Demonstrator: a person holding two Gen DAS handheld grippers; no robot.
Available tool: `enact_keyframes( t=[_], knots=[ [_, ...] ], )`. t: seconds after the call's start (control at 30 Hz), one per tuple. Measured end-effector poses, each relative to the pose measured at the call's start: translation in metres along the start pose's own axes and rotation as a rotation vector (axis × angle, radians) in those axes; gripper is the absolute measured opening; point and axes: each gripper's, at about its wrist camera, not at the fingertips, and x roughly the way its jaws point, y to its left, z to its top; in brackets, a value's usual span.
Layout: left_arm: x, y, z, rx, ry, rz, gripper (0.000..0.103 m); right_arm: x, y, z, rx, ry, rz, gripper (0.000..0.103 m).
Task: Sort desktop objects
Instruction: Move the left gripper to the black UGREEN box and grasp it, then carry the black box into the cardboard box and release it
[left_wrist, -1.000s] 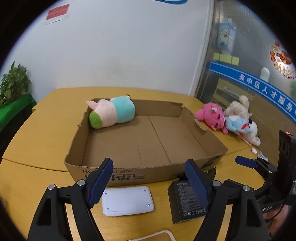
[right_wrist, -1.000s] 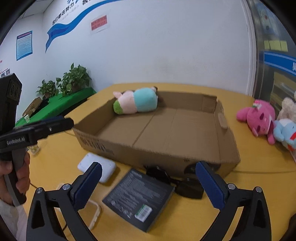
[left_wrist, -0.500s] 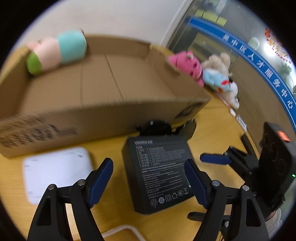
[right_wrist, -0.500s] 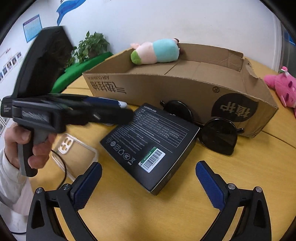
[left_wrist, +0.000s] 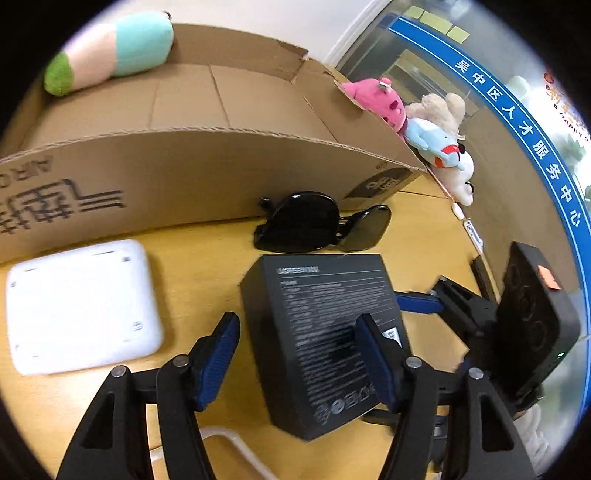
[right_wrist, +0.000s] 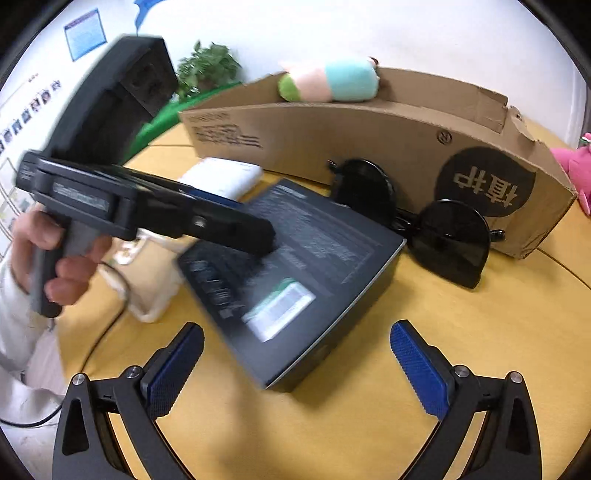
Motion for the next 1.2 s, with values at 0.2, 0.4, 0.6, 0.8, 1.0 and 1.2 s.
enact_keyframes(
  t=[0.2,0.4,0.6,0.8,1.0,1.2],
  knots=[
    [-0.001,-0.01,-0.003,0.012,-0.004,0.016,0.061,0.008,0.009,0.001,-0.037,-0.004,-0.004,0.097],
    [-0.041,-0.04,0.002,0.067,-0.093,0.067,0.057,-0.023,0.022,0.01,-0.081,-0.062,-0.031,0.092],
    [-0.108,-0.074,0.052,0.185,-0.248,0.105,0.057,-0.078,0.024,0.07,-0.143,-0.219,-0.092,0.092],
    [-0.177,-0.094,0.115,0.244,-0.415,0.108,0.057,-0.133,0.027,0.155,-0.247,-0.341,-0.152,0.092],
    [-0.214,-0.087,0.179,0.251,-0.507,0.138,0.057,-0.156,0.02,0.235,-0.313,-0.38,-0.138,0.092],
    [-0.216,-0.061,0.23,0.214,-0.511,0.132,0.057,-0.146,-0.002,0.3,-0.312,-0.348,-0.113,0.092]
  ],
)
